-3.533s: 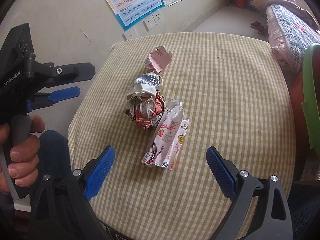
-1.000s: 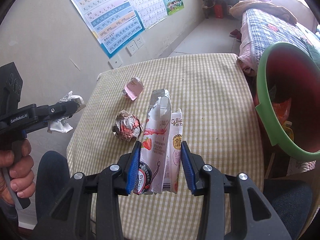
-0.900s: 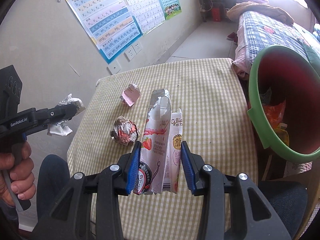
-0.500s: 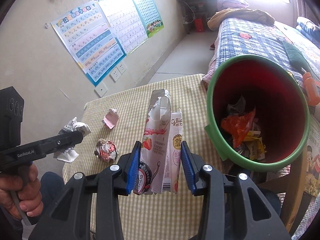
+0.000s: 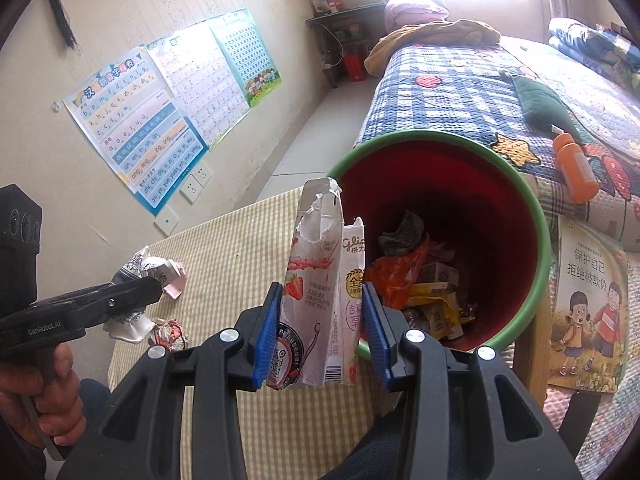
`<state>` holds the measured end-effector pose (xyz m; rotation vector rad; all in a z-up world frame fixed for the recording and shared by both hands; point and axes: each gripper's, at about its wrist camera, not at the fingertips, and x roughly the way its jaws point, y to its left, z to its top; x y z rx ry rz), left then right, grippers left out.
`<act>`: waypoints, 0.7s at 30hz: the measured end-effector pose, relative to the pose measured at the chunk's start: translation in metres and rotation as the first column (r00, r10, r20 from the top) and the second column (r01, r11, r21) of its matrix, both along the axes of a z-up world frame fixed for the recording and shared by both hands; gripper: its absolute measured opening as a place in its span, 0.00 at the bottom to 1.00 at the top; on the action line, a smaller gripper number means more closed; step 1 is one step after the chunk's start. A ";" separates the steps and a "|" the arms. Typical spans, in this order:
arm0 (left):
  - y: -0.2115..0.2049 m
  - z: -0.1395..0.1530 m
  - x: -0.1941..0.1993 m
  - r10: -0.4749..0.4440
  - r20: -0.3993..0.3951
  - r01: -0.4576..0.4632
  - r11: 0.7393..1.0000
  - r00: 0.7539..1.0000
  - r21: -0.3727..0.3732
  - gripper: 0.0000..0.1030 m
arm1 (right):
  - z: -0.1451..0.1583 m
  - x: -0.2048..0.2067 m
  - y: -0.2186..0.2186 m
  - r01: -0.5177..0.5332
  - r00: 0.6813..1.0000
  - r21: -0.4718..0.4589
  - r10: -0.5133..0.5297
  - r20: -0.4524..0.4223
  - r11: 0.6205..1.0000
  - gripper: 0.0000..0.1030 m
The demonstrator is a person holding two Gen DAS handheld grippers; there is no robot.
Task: Collect trash
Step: 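Carry the silver-black wrapper and milk packet over the red bucket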
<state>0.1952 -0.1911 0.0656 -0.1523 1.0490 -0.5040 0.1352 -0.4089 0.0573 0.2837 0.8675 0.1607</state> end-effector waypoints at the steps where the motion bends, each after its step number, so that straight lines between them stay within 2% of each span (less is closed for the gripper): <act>1: -0.006 -0.001 0.002 -0.010 -0.005 0.010 1.000 1.000 0.001 0.48 | -0.002 0.001 -0.007 0.013 1.000 0.004 -0.013 -0.004 1.000 0.37; 11: -0.057 -0.002 0.020 -0.088 -0.001 0.088 0.996 0.996 0.004 0.48 | -0.009 0.007 -0.058 0.101 0.995 0.024 -0.100 -0.006 0.995 0.37; 21: -0.090 -0.018 0.036 -0.146 -0.040 0.147 0.989 0.989 0.026 0.48 | -0.027 0.019 -0.079 0.130 0.991 0.056 -0.129 -0.033 0.990 0.37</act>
